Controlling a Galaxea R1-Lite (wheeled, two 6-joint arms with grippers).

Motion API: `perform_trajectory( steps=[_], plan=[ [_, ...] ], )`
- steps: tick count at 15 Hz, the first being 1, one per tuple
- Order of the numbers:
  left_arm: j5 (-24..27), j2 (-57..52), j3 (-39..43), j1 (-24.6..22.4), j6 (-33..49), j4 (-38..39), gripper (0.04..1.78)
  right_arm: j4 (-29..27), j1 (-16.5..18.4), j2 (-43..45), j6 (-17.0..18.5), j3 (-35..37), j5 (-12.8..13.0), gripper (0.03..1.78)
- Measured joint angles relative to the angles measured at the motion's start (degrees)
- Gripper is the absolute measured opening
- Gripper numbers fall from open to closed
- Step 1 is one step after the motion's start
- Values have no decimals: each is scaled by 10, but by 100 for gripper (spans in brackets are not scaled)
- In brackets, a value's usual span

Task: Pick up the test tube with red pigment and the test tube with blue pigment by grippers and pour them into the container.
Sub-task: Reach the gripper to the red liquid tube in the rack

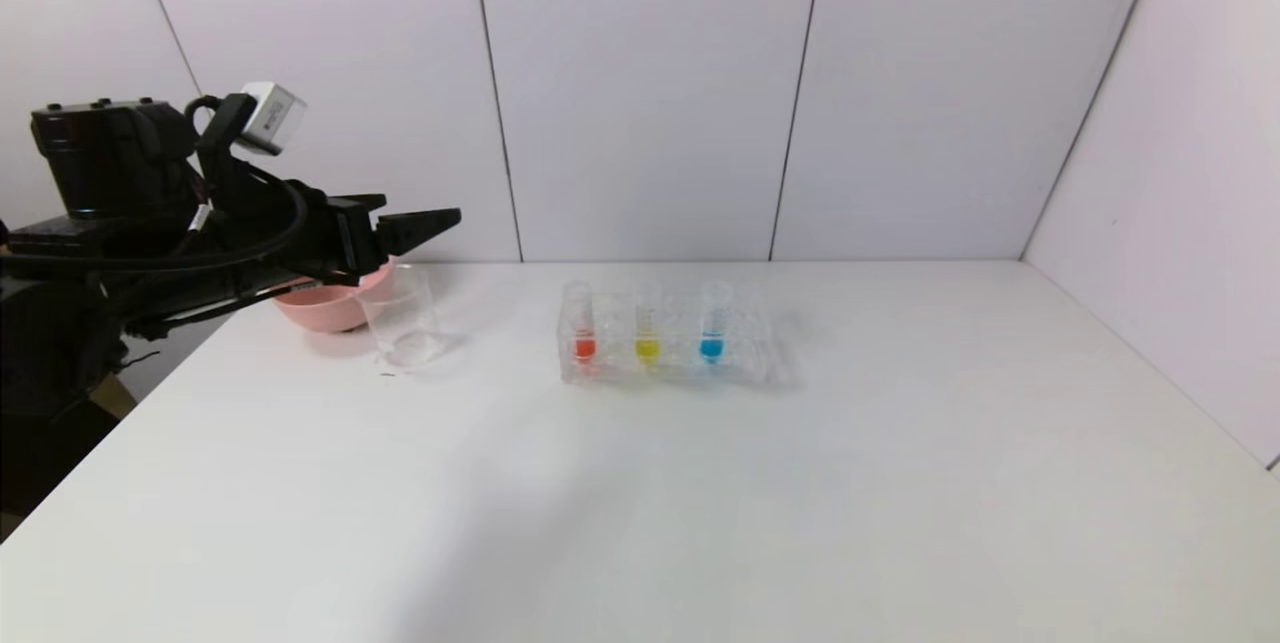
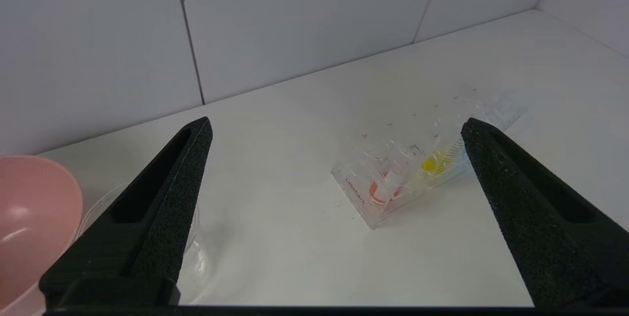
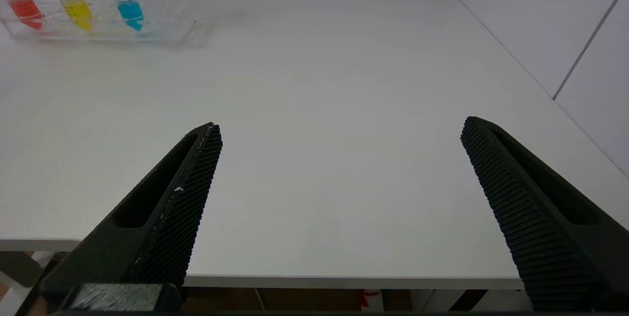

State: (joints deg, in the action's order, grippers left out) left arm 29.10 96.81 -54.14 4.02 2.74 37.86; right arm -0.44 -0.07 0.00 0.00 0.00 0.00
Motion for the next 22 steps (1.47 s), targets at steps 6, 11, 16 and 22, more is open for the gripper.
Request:
perform_trajectory(
  steps=[6, 11, 16, 22],
  plan=[
    [123, 96, -49, 15, -3, 76, 177, 0, 0, 0, 0, 0, 0, 177],
    [273, 156, -51, 15, -5, 154, 177, 0, 0, 0, 0, 0, 0, 177],
    [383, 217, -77, 17, -5, 227, 177, 0, 0, 0, 0, 0, 0, 177],
    [379, 268, -114, 41, -4, 227, 177, 0, 0, 0, 0, 0, 0, 177]
  ],
)
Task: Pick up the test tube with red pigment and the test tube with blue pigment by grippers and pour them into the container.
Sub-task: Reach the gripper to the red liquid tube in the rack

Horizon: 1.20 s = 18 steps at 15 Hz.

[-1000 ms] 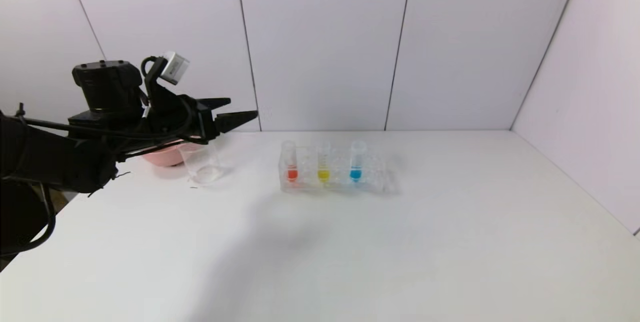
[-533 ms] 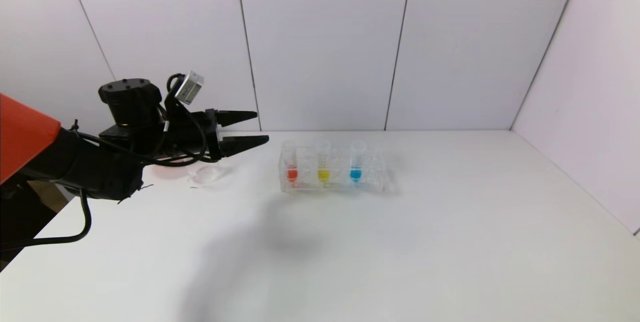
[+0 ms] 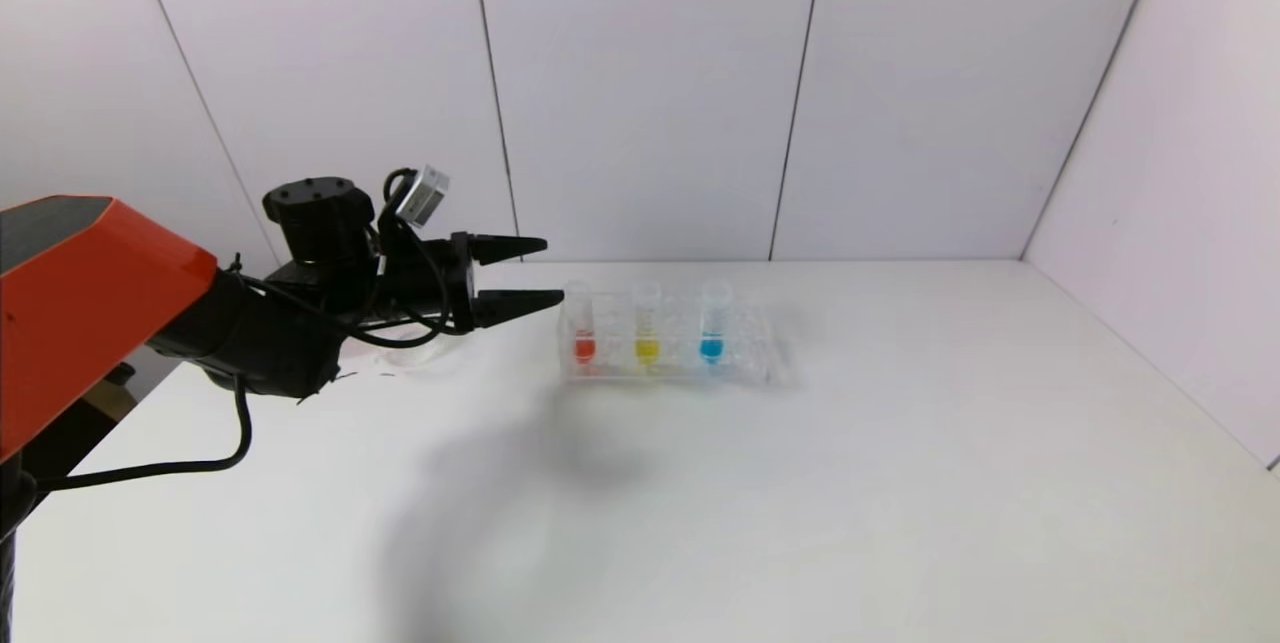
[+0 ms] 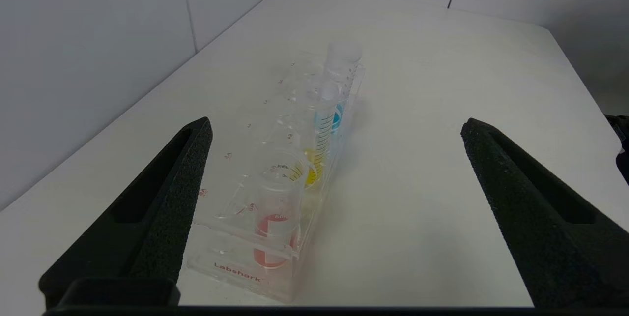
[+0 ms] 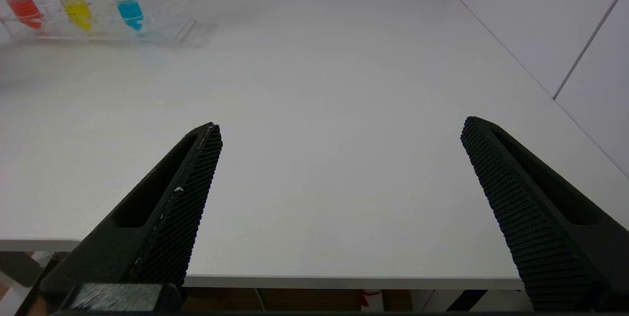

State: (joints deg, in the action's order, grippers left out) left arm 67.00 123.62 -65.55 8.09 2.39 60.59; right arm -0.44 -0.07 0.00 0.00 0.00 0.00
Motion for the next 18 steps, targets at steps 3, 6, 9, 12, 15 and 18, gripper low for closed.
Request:
perform_trajectory(
  steps=[3, 6, 9, 12, 15, 18],
  plan=[
    [-2, 25, -19, 11, 0, 0, 177, 0, 0, 0, 0, 0, 0, 177],
    [-2, 47, -32, 14, -1, 0, 177, 0, 0, 0, 0, 0, 0, 177],
    [-2, 66, -46, 15, 0, 0, 177, 0, 0, 0, 0, 0, 0, 177],
    [-10, 84, -60, 20, 0, 0, 177, 0, 0, 0, 0, 0, 0, 177],
    [-12, 102, -73, 24, 0, 0, 177, 0, 0, 0, 0, 0, 0, 177],
    [-12, 116, -84, 28, -1, 0, 177, 0, 0, 0, 0, 0, 0, 177]
  ],
)
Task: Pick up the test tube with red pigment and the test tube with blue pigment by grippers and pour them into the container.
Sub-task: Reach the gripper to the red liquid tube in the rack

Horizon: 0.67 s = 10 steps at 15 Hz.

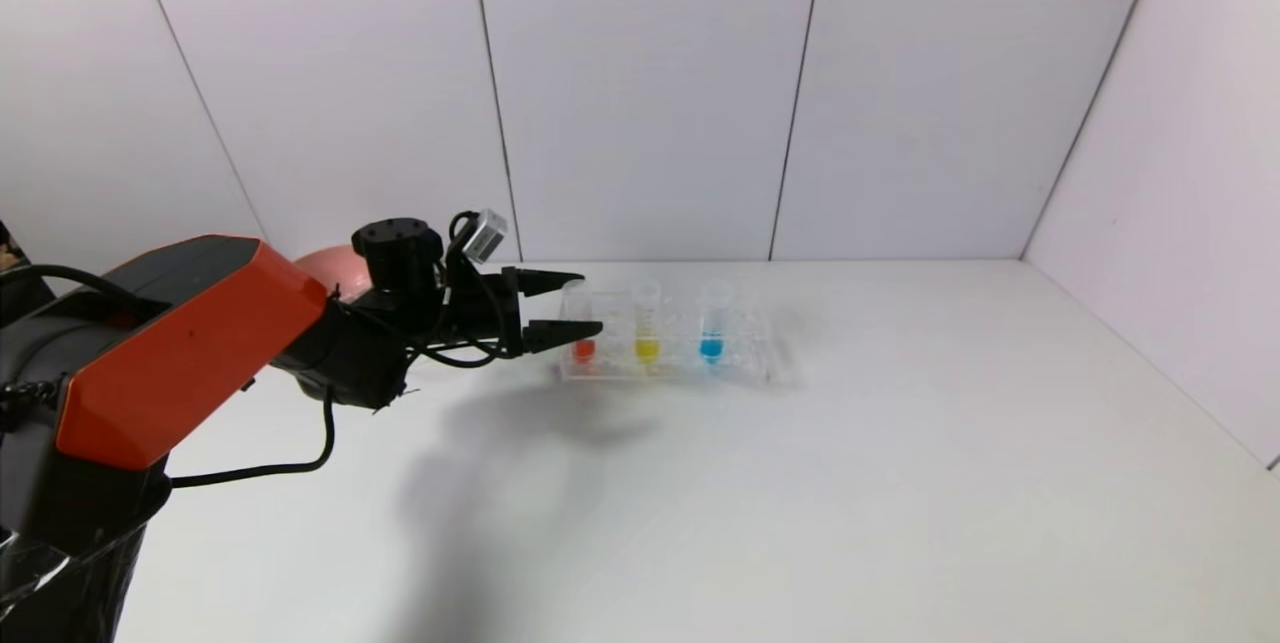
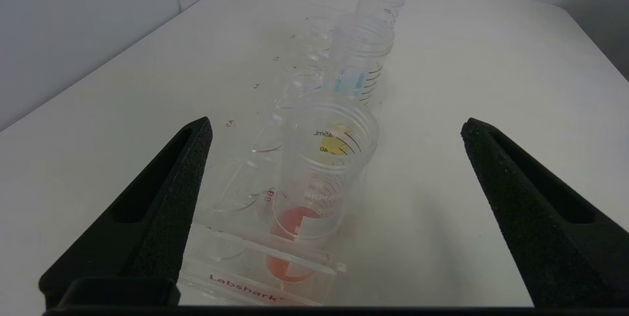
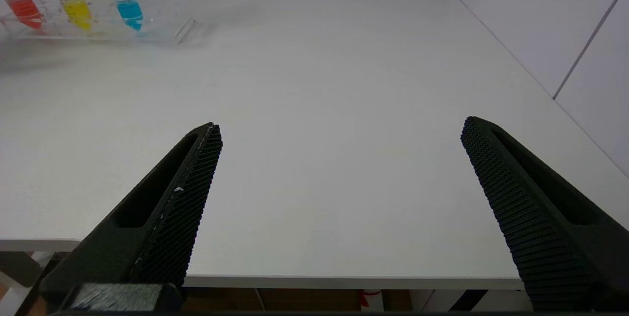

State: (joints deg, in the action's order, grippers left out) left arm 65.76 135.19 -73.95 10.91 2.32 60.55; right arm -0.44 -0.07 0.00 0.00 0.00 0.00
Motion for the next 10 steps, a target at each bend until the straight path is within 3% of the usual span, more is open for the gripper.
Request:
perform_trajectory(
  steps=[6, 10],
  plan=[
    [-2, 21, -19, 4, 1, -2, 174, 0, 0, 0, 0, 0, 0, 177],
    [-3, 28, -27, 5, 1, -3, 139, 0, 0, 0, 0, 0, 0, 177]
  ],
)
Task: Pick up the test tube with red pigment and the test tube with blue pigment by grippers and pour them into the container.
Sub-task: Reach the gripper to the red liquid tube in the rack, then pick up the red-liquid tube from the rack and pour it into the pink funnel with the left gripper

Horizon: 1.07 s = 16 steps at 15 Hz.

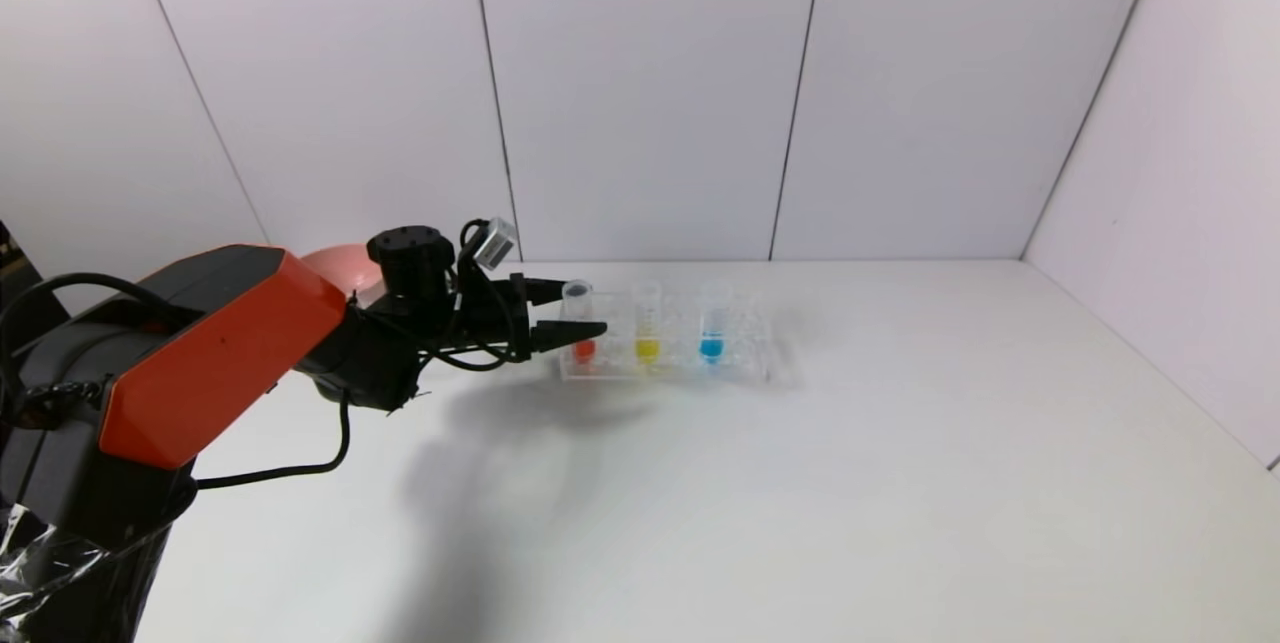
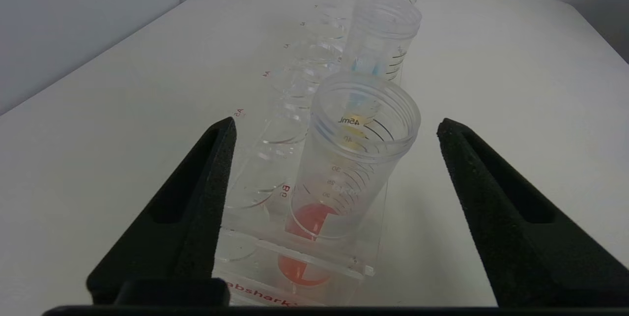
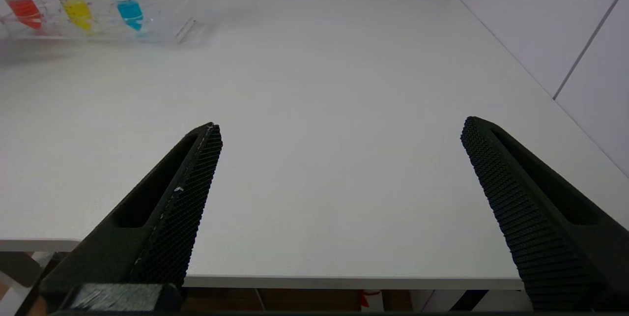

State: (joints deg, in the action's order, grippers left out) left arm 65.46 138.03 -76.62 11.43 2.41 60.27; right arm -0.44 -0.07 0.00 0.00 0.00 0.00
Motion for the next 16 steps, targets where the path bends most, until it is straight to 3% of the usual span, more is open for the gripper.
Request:
perform_trajectory(
  steps=[5, 7, 16],
  plan=[
    [0, 3, -5, 3, 0, 0, 53, 0, 0, 0, 0, 0, 0, 177],
    [0, 3, -5, 3, 0, 0, 46, 0, 0, 0, 0, 0, 0, 178],
    [1, -9, -7, 3, 5, -7, 46, 0, 0, 0, 0, 0, 0, 177]
  ],
)
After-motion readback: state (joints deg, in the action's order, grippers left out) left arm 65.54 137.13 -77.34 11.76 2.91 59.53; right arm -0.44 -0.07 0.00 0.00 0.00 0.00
